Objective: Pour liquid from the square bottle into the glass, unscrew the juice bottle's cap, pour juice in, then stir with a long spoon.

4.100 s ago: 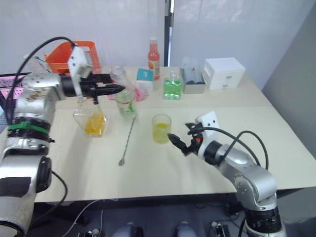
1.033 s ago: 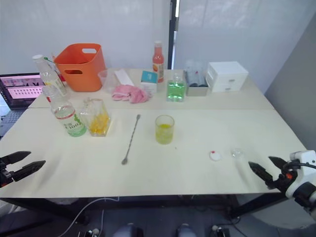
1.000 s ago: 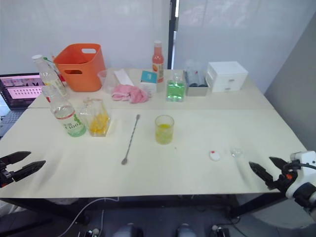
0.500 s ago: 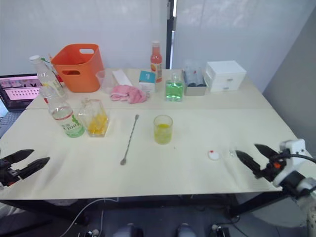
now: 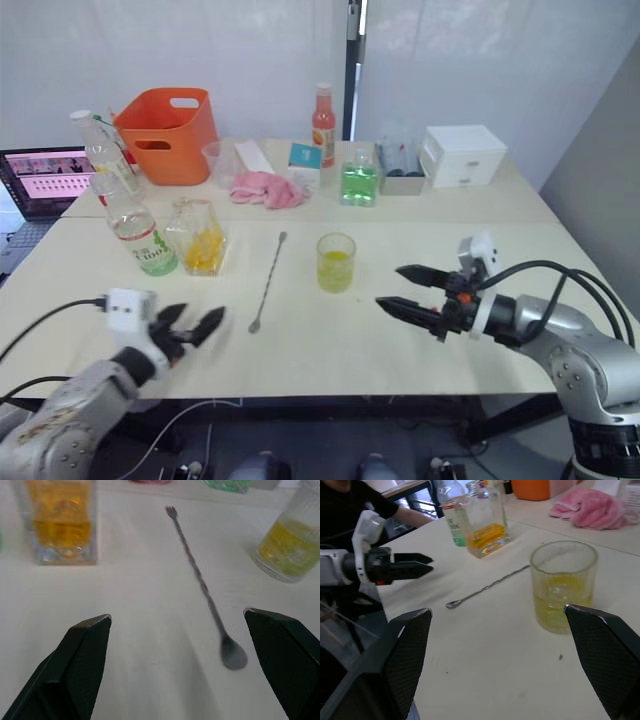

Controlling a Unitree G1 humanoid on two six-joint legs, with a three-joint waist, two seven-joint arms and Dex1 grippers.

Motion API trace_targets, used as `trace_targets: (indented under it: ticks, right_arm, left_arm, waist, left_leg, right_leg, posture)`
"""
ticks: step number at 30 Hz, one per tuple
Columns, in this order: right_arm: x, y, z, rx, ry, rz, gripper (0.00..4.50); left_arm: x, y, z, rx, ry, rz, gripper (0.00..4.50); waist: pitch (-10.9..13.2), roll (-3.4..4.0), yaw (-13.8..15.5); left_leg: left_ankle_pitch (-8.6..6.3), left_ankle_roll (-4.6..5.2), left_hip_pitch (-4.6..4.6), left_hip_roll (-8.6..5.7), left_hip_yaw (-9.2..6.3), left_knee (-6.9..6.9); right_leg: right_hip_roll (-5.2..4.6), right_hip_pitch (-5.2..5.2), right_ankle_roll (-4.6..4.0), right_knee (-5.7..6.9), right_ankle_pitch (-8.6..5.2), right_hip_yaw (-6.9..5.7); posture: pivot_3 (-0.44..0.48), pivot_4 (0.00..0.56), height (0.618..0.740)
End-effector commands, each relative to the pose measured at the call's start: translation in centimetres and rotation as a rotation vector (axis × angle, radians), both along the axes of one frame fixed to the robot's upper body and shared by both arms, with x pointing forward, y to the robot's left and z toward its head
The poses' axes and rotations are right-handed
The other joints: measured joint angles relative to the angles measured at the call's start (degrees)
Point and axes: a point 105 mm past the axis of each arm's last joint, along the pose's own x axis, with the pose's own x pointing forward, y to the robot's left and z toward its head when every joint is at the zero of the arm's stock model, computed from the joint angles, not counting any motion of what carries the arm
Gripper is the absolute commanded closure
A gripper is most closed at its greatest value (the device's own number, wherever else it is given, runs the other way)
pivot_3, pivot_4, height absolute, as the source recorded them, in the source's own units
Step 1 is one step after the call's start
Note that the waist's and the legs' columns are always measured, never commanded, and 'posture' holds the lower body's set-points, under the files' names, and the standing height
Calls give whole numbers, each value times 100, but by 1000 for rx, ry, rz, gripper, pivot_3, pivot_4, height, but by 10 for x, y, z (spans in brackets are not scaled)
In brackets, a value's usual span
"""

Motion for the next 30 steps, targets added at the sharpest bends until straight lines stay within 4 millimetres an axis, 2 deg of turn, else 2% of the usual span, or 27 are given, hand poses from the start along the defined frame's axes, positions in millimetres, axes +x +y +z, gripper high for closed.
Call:
trace_targets:
  ticks: [1, 10, 15, 17, 18, 19, 21, 28, 29, 30]
  right_arm:
    - [0, 3, 5, -28, -26, 51, 0]
    - [-4, 11, 8, -24, -44, 87, 0]
    - [-9, 12, 12, -14, -50, 80, 0]
    - [-10, 11, 13, -16, -56, 71, 0]
    - [-10, 10, 15, -14, -61, 64, 0]
    - [-10, 9, 16, -11, -66, 56, 0]
    - [-10, 8, 18, -6, -71, 47, 0]
    - [-9, 6, 17, -4, -75, 12, 0]
    - [-9, 6, 17, -2, -76, 9, 0]
    - [-9, 5, 16, -2, -76, 2, 0]
  left_arm:
    - [9, -11, 0, 92, 5, 48, 18]
    - [45, -46, -18, 167, 54, 31, 18]
    - [61, -57, -35, 216, 130, 4, 18]
    - [62, -56, -42, 244, 167, 5, 644]
    - [61, -56, -45, 254, 181, 1, 815]
    - [60, -57, -47, 252, 194, -5, 1256]
    - [58, -58, -50, 238, 212, -21, 1840]
    - [62, -58, -45, 237, 193, -55, 4214]
    - [63, -58, -43, 236, 186, -61, 4482]
    - [65, -57, -41, 235, 177, -64, 4482]
  waist:
    - [0, 1, 1]
    - [0, 0, 13]
    - [0, 1, 19]
    - [-1, 2, 23]
    - [-2, 3, 21]
    - [-4, 7, 22]
    - [-9, 16, 21]
    - [-15, 25, 50]
    - [-15, 25, 61]
    - [-15, 25, 70]
  left_leg:
    - [0, 0, -1, -3, 0, 0]
    - [1, 1, -9, -11, -5, 3]
    - [1, 1, -11, -11, -9, 3]
    - [1, 0, -8, -14, -10, 3]
    - [1, 0, -8, -14, -10, 3]
    - [1, 0, -7, -14, -10, 3]
    - [1, 0, -6, -13, -10, 3]
    - [1, 1, -6, -17, -11, 3]
    - [1, 1, -6, -18, -12, 3]
    - [1, 1, -7, -18, -11, 3]
  right_leg:
    - [0, -1, 0, 0, 0, 0]
    - [-4, -2, 1, -3, -1, -2]
    - [-3, -3, 2, -2, -1, -5]
    - [-5, 2, 2, -3, -1, -5]
    - [-5, 2, 2, -3, -1, -5]
    - [-5, 2, 3, -3, -1, -4]
    - [-5, 3, 2, -2, -1, -4]
    - [-9, 5, 5, -4, -3, -4]
    - [-9, 5, 5, -4, -3, -4]
    - [-9, 6, 5, -4, -3, -5]
  posture:
    - [0, 150, 715]
    - [0, 150, 715]
    - [0, 150, 715]
    - [0, 150, 715]
    - [0, 150, 715]
    - [0, 150, 715]
    - [0, 150, 715]
    - [0, 150, 715]
    - [0, 150, 715]
    - [0, 150, 715]
